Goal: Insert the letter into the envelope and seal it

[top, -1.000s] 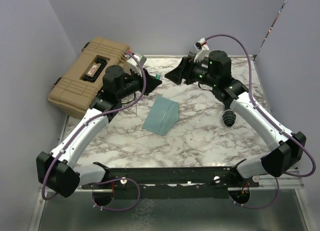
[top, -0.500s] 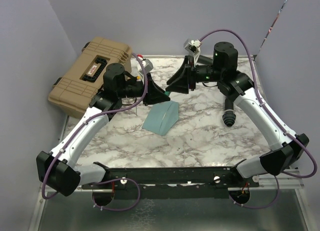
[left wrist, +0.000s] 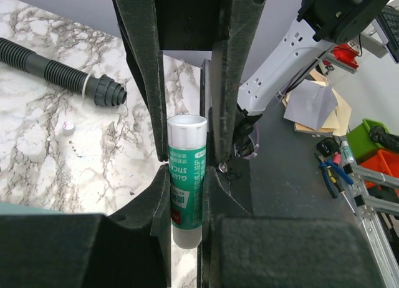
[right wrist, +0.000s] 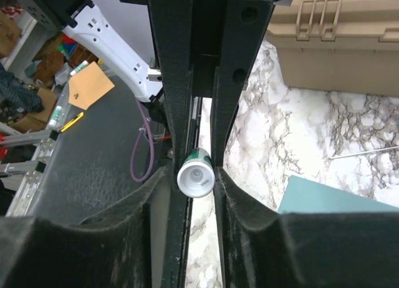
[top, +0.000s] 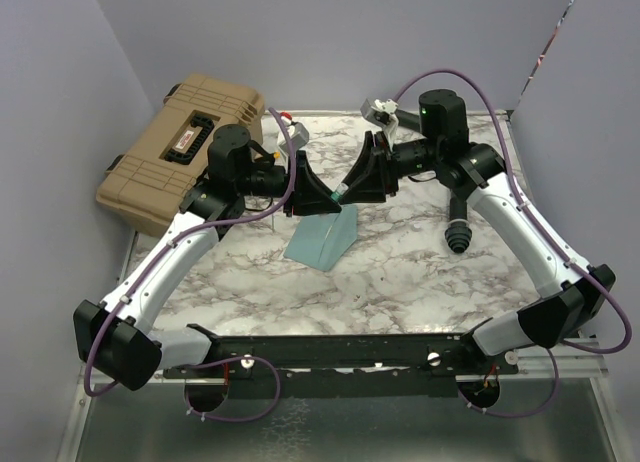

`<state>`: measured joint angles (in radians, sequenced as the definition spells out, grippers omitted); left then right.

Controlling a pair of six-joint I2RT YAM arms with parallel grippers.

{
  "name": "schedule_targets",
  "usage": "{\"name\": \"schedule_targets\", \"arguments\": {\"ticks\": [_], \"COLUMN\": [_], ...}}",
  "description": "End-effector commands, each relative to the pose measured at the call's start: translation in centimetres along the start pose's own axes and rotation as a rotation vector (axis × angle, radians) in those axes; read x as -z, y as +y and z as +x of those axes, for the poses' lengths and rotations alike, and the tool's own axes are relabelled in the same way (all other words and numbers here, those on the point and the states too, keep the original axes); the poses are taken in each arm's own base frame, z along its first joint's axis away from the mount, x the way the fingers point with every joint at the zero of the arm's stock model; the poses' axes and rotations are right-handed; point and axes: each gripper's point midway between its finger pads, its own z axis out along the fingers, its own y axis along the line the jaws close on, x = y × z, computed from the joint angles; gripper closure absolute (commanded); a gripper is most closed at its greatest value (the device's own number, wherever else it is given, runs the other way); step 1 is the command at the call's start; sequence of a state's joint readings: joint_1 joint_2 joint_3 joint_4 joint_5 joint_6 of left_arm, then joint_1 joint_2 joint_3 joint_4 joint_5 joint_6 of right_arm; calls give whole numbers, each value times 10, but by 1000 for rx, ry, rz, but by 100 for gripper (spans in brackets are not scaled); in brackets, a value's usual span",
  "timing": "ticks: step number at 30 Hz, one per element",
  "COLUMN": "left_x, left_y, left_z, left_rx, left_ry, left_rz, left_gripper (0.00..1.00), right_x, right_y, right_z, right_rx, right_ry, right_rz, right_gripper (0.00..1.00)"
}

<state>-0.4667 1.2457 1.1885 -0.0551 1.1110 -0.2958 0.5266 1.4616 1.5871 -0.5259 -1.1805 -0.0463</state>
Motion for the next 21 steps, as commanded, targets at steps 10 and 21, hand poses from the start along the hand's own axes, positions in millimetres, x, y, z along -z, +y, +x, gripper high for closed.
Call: {"name": "schedule_targets", "arguments": {"ticks": [10,21], "left_x": [0,1], "left_y": [-5,19], "left_z": [-9,-10], "left_rx": [-35,-26], "left_ry": [-5,-40], "left_rz": [29,-110], "left_gripper": [100,100], "right_x": [-1,-7], "right_y": [5,-11], "right_z": [-15,-25], "right_rx": [6,-128], "right_ry": [-53,-109], "right_rz": [-14,23], "right_gripper": [55,99]}}
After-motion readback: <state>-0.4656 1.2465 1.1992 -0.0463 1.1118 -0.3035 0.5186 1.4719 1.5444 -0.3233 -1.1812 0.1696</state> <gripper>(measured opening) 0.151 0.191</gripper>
